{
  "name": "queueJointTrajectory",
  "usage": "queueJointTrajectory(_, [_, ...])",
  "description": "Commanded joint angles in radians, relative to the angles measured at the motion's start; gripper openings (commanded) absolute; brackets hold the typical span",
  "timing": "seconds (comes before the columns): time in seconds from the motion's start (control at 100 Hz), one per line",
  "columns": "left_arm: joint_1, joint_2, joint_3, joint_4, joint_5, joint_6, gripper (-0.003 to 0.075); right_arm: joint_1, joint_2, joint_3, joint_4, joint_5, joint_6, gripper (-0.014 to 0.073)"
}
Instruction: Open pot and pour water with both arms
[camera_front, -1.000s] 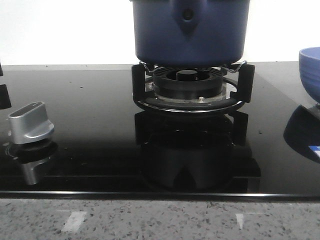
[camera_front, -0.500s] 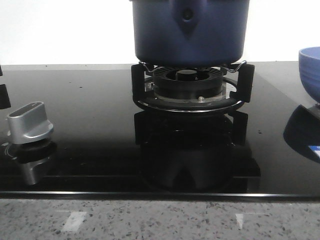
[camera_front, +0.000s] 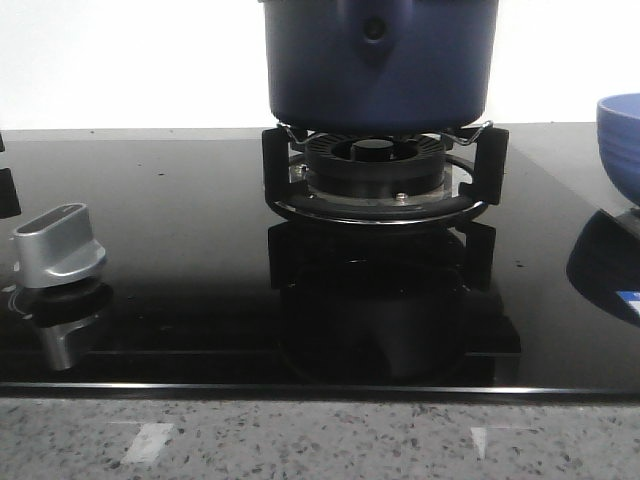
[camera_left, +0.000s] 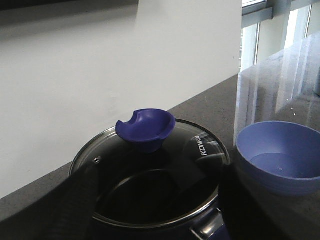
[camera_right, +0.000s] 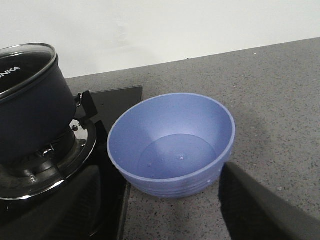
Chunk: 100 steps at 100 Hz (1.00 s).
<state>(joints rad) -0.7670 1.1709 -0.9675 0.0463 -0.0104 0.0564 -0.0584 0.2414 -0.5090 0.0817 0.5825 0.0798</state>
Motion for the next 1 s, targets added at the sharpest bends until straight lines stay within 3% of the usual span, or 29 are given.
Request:
queueJointTrajectory(0.0, [-0.018,-0.016,-0.067,0.004,-0.032,-0.009,0.0439,0.003,0.019,-0.034,0.002,-0.066,-0.010,0.0456])
queueJointTrajectory(0.16, [-0.034,-0.016,-0.144,0.032,0.058,-0.009,0.0439,0.004,0.019,-0.034,0.002,-0.044,-0.010,0.0456])
queueJointTrajectory(0.79, [-0.031,-0.012,-0.115,0.039,0.023,-0.009,0.0439,0.004,0.019,-0.034,-0.006,-0.036,-0.010,0.0456])
queueJointTrajectory(0.99, [-0.031,-0.013,-0.115,-0.019,0.023,-0.009,0.0439,0.004,0.019,-0.034,-0.006,-0.036,-0.010,0.0456])
